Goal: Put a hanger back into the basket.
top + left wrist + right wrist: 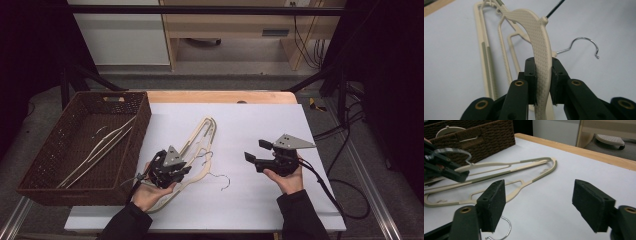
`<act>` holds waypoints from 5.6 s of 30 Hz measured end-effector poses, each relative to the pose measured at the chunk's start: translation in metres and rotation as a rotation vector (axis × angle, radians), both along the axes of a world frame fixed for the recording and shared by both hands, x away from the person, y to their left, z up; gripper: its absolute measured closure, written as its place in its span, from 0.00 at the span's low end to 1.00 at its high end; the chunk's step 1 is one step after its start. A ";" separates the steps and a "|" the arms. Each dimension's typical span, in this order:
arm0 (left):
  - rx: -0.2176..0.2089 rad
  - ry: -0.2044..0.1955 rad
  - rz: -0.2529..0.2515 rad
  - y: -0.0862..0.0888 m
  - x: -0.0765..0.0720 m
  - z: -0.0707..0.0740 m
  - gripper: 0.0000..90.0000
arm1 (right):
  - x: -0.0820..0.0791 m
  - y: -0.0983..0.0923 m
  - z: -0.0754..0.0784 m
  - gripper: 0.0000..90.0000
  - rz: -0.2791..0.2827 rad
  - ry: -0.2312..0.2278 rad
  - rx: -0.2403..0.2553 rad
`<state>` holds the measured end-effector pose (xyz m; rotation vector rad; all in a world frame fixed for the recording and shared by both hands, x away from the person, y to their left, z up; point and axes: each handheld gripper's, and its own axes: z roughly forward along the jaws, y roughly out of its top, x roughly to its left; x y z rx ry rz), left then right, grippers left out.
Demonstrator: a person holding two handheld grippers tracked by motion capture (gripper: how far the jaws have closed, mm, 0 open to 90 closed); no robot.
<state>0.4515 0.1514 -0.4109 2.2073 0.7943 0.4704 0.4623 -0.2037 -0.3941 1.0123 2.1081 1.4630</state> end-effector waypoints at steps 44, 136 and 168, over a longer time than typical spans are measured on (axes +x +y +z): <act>-0.267 -0.280 0.077 0.097 -0.059 0.119 0.96 | -0.004 -0.012 0.001 0.06 -0.032 -0.021 0.017; 0.051 0.074 0.304 0.260 0.049 0.030 0.92 | -0.021 -0.036 -0.008 0.03 -0.051 -0.028 0.037; -0.307 -0.294 0.305 0.210 -0.029 0.109 0.44 | -0.023 -0.037 -0.005 0.03 -0.041 -0.036 0.054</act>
